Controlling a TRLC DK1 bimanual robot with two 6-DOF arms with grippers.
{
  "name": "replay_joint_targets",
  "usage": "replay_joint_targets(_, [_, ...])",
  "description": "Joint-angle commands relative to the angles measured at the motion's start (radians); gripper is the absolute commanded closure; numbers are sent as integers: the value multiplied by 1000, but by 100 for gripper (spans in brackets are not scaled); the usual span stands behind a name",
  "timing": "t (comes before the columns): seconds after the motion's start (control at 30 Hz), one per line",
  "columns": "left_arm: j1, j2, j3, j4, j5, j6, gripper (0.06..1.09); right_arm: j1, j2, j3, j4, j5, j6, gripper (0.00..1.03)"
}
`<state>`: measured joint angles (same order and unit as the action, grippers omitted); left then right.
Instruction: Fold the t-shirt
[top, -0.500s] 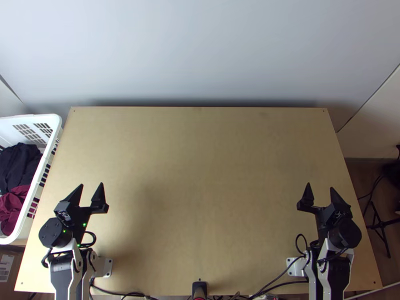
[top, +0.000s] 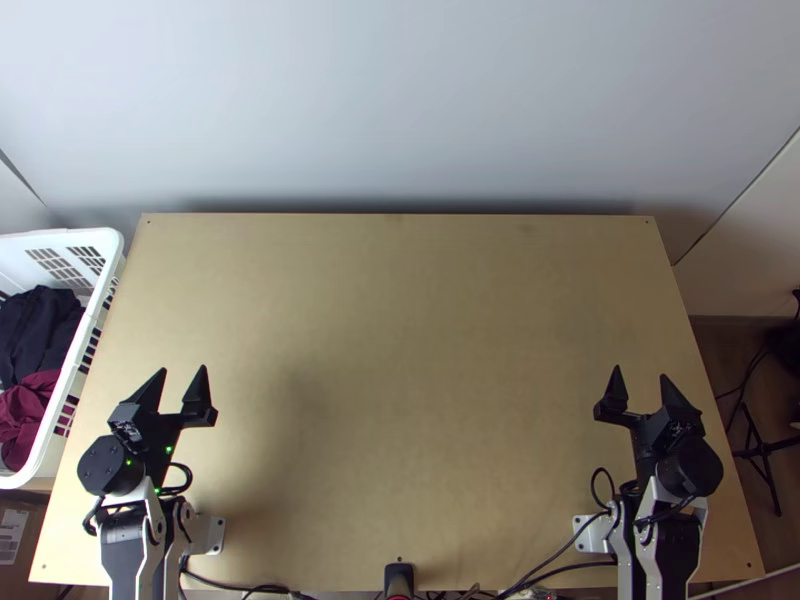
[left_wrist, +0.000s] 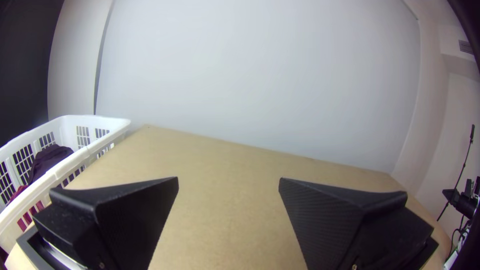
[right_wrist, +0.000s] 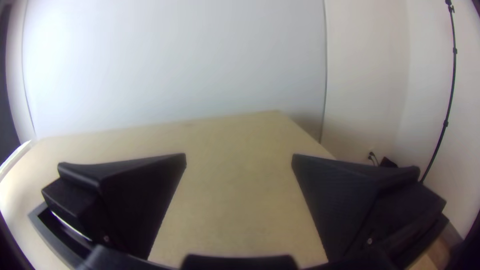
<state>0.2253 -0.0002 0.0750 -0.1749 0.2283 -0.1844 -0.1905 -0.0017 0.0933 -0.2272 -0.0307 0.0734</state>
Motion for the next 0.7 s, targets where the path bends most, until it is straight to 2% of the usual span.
replay_joint_targets(0.0, [0, 0, 0, 0, 0, 0, 11, 0, 0, 0, 0, 0, 0, 4])
replay_joint_targets(0.4, [0, 0, 0, 0, 0, 0, 11, 0, 0, 0, 0, 0, 0, 4])
replay_joint_targets(0.67, [-15, 0, 0, 0, -1, -41, 11, 0, 0, 0, 0, 0, 0, 4])
